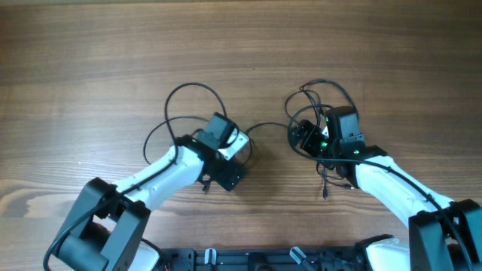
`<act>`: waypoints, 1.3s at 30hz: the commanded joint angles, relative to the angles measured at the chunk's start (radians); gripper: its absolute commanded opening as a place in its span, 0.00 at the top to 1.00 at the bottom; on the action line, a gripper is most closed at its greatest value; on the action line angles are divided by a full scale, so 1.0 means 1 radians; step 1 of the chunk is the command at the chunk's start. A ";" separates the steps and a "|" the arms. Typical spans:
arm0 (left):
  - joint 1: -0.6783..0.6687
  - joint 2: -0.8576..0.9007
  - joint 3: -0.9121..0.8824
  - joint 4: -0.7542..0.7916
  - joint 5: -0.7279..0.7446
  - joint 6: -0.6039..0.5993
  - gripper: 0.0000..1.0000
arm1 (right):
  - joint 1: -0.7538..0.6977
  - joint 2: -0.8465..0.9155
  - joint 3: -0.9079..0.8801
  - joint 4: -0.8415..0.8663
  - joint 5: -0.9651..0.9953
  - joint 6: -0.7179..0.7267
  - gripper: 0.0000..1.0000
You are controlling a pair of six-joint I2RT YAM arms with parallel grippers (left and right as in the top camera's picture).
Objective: Untangle cables
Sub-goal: 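Pull one black cable out leftward with the left gripper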
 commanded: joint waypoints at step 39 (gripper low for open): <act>0.420 -0.628 0.000 -0.010 0.318 -0.136 0.96 | -0.004 -0.007 0.010 -0.034 0.052 -0.013 0.01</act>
